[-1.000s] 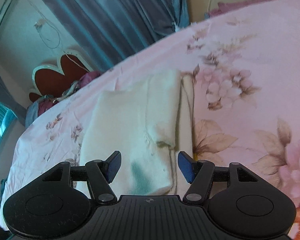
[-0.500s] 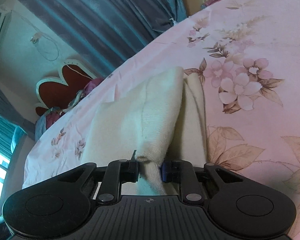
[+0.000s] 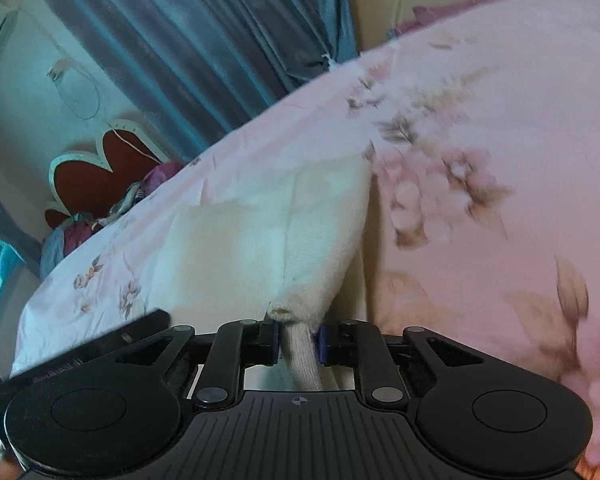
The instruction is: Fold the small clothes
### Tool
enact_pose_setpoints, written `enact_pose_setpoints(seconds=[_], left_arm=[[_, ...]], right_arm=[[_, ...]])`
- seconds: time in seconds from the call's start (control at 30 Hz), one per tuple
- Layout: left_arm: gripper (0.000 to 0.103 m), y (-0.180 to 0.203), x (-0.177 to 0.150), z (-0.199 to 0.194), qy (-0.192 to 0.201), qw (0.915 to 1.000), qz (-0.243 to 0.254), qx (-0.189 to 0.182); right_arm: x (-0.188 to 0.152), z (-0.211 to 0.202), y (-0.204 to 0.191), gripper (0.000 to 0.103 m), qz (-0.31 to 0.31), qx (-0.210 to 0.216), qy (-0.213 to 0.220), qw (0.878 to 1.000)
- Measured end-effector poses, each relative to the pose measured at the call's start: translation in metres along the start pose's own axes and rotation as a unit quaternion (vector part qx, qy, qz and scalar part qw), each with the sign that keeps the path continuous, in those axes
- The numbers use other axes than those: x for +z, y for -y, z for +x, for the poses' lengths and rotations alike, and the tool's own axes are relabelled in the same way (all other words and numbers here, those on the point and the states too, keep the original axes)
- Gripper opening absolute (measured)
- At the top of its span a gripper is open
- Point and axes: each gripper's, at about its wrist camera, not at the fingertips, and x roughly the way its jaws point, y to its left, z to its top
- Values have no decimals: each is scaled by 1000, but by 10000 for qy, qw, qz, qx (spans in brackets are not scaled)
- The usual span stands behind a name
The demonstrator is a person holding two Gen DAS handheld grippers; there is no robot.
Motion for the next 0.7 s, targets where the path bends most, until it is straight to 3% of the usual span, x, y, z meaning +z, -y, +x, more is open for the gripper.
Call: enact_pose_setpoints(seconds=[0.1, 0.17, 0.4, 0.43, 0.47, 0.5, 0.7], left_arm=[[48, -2, -2, 0, -36, 10000, 2, 2], [48, -2, -3, -2, -48, 10000, 52, -20], [54, -5, -4, -1, -123, 9997, 196, -78], [56, -6, -3, 0, -148, 9996, 223, -82], [57, -6, -2, 0, -169, 9995, 240, -81], [59, -8, -1, 1, -201, 9995, 240, -93], [61, -10, -3, 0, -352, 9991, 199, -134]], right_arm=[[-4, -9, 4, 33, 122, 15, -106, 9999], [-12, -21, 5, 38, 96, 8, -119, 9999], [-54, -43, 9, 38, 108, -25, -488, 9987], [-59, -47, 7, 36, 58, -44, -477, 9988], [-64, -49, 5, 20, -42, -109, -487, 9987], [-68, -51, 4, 13, -88, -117, -542, 9984], [-83, -60, 15, 10, 44, 32, -669, 9977]])
